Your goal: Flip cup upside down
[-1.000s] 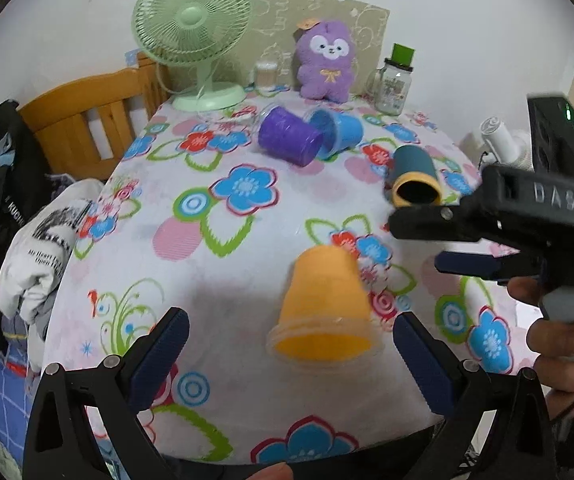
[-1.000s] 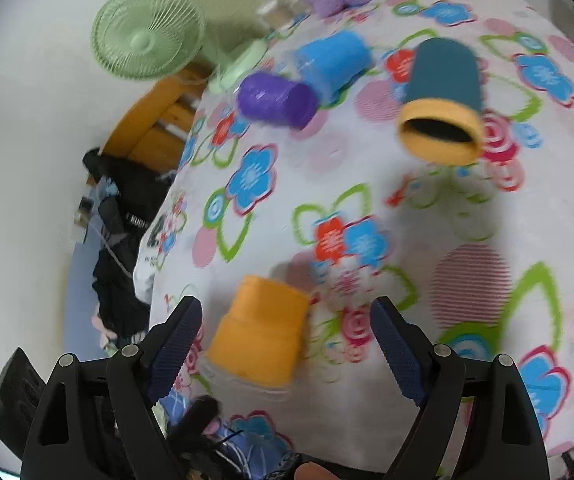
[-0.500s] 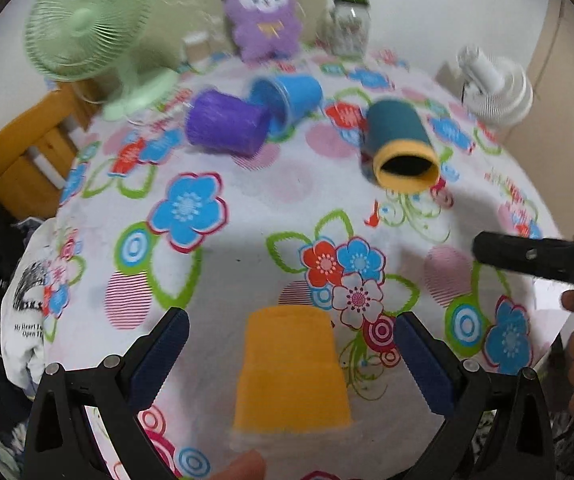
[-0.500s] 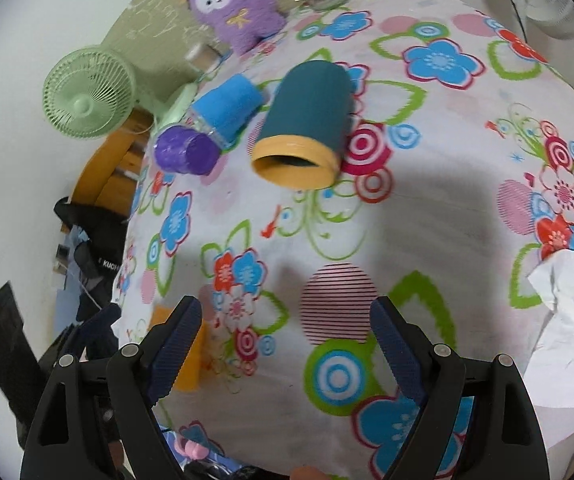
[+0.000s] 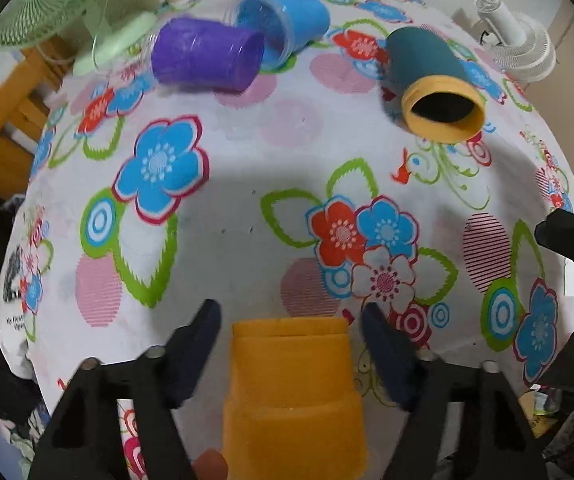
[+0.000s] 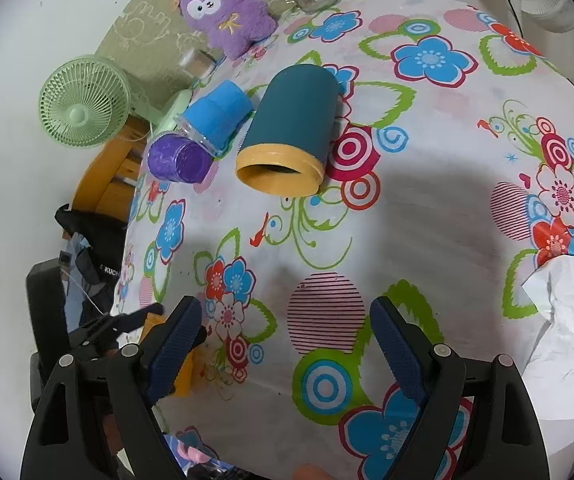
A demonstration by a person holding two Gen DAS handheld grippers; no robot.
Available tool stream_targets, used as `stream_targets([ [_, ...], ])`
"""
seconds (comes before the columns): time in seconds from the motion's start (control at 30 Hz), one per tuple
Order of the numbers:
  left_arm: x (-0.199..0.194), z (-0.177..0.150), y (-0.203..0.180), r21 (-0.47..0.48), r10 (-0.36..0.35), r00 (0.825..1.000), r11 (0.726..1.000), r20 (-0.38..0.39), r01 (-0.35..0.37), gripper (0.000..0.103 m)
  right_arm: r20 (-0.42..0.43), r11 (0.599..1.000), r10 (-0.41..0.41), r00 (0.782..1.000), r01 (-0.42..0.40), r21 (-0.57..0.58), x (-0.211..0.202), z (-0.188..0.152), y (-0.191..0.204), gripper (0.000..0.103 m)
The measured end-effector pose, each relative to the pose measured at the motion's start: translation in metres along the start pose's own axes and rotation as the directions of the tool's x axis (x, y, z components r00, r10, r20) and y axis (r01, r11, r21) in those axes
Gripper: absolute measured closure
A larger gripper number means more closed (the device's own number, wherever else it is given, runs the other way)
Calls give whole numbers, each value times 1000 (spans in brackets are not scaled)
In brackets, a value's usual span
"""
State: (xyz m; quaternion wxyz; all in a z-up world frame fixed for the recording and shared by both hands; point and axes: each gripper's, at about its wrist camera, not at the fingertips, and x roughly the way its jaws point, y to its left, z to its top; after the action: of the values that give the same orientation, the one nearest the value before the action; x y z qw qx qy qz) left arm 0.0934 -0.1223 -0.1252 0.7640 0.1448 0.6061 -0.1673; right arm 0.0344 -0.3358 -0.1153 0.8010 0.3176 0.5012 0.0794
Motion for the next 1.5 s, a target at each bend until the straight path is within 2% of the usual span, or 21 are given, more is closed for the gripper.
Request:
stream_targets([
  [0.03,1,-1,0,-3,-8,1000,1000,-8,8,45,1,1000,1,1000,-1,3,0,0,0,15],
  [0.1,1,-2,1,-10,-26,1000,1000,-15,26,47,5,1000,0,1000,0,6,-1,1,0,15],
  [0.37,-29,-5,11,-68,-52,993,996,104,59,48,9,1000,4,1000,-4,-9,-2,0,1,15],
  [0.53,-56,-10,16,-94,-41,979,994,200,61,48,16,999,-10,1000,11,-50,-2,-3,11,15],
  [0.73,-72,-8,17,-113,-40,965,991,258,72,47,16,989,-46,999,48,-142,2,-9,29,15],
  [0.87,-73,-9,20,-124,-41,961,989,273,78,47,6,981,-59,998,60,-186,5,-13,38,15],
  [1.1,-72,-10,21,-127,-38,961,989,272,75,47,-2,980,-67,998,65,-189,9,-13,37,15],
  [1.27,-70,-11,21,-126,-44,961,989,273,81,54,0,977,-73,997,71,-199,10,-13,40,15],
  [1.5,-73,-13,20,-128,-30,956,989,291,70,52,6,971,-84,996,83,-226,12,-14,43,15],
])
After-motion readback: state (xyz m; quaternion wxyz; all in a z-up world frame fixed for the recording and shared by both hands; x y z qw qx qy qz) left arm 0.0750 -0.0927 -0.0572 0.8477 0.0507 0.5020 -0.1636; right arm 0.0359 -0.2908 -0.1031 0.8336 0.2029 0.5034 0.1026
